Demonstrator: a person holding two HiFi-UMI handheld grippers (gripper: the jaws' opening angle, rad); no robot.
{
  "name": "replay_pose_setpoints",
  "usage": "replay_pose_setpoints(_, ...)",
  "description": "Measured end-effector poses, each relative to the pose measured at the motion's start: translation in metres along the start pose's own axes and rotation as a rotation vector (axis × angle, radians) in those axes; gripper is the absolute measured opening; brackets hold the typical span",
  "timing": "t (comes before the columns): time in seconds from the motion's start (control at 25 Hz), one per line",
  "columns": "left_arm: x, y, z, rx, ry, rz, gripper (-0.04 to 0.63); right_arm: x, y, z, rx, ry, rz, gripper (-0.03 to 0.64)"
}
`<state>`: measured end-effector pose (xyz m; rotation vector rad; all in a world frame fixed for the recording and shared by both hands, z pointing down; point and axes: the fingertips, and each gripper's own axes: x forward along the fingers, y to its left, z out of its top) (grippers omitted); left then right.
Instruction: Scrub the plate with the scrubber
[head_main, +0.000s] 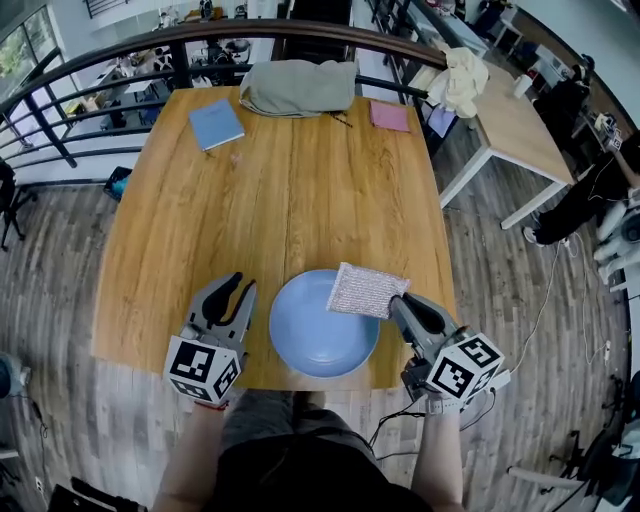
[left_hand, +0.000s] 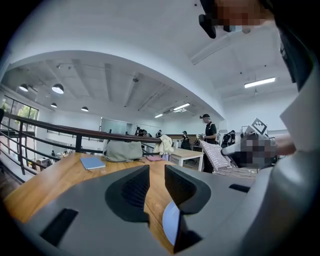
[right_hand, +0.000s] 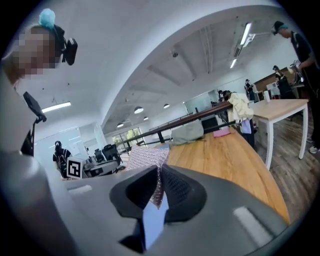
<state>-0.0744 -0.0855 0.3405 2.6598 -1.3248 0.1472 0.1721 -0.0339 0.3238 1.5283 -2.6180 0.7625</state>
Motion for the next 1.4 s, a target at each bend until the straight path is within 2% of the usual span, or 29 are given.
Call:
replay_pose_setpoints(0.16,-0.003,-0.004,0.03,0.023,-0.059,-0.018,0.089,-0.018,0.005,0.041,0.001,-0.161,-0.028,0.038)
replay_pose_setpoints(0.32,-0.005,-0.01,0.073,0.06,-0.137,-0.053,0.089,-0.035,0.008,0.079,-0.065,-0.28,-0.076,0.04)
replay_pose_setpoints(0.4,-0.009,-0.008,0.09,0.044,-0.174,-0.05,0.077,-0.042,0.013,0.092,-0.133,-0.306,-0.111,0.04)
replay_pose_setpoints(0.48,-0.013,-0.004,0.104,0.031,-0.198,-0.046,-0.003,-0.044,0.019,0.102,-0.202,-0.326,-0.139,0.04)
replay_pose_setpoints(0.72,-0.02,0.003,0.13,0.048,-0.225,-0.027,-0.003,-0.043,0.034,0.125,-0.281,-0.394,-0.17,0.04)
replay_pose_setpoints(1.0,-0.022,-0.001,0.156,0.068,-0.286,-0.02,-0.003,-0.052,0.057,0.154,-0.48,-0.453,-0.234,0.04)
replay_pose_setpoints(1.12,-0.021,0.002,0.165,0.056,-0.278,-0.002,-0.003,-0.053,0.063,0.164,-0.504,-0.474,-0.254,0.04)
replay_pose_setpoints(1.4,-0.006,0.004,0.154,0.01,-0.171,0.038,-0.003,-0.059,0.051,0.166,-0.503,-0.461,-0.296,0.04)
